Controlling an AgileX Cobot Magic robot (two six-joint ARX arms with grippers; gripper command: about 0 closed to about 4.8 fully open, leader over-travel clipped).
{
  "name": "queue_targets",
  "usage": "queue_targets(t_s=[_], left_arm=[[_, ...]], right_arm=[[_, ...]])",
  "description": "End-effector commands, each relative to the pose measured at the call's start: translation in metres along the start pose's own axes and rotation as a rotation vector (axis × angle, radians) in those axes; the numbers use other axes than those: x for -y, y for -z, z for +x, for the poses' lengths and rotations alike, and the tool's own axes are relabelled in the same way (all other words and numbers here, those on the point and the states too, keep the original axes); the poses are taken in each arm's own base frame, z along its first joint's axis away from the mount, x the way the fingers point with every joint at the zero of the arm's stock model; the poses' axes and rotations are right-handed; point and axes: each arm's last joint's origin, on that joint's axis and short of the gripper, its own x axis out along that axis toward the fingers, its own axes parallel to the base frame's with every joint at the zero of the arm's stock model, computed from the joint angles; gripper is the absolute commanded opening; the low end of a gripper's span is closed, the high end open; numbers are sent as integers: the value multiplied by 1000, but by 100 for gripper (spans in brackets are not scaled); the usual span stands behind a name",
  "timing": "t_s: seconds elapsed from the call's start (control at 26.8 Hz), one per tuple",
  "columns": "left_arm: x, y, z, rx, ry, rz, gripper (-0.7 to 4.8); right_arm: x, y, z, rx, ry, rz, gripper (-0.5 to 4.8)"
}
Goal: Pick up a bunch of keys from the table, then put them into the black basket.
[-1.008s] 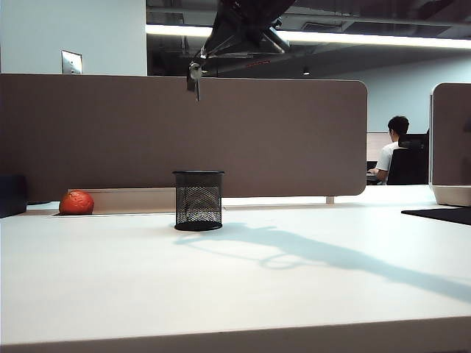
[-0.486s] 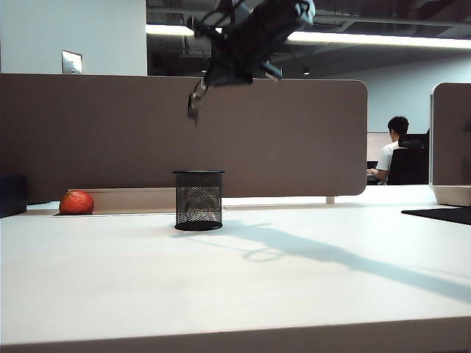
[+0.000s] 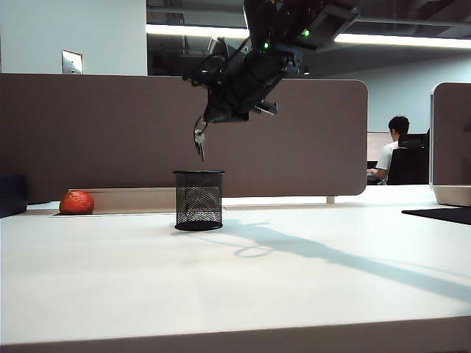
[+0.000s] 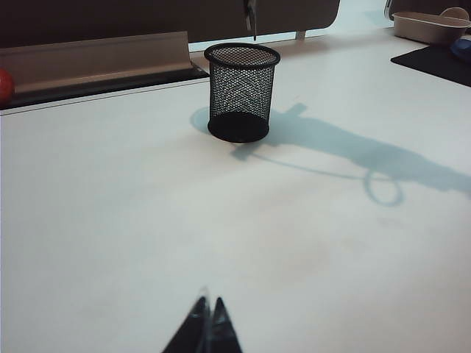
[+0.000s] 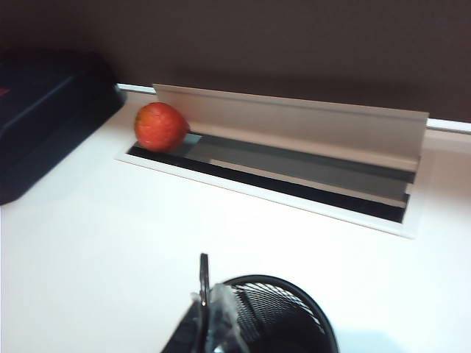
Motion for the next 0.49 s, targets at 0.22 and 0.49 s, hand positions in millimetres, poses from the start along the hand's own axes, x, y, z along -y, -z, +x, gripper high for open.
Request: queue_targets(t_s=[0.22, 0.49], left_arm=[[0, -3, -1, 12, -2, 3, -6], [0, -3, -1, 11, -2, 2, -6]], right_arm=[[8, 11, 13, 9, 15, 0, -9], [9, 13, 14, 5, 17, 2, -9]])
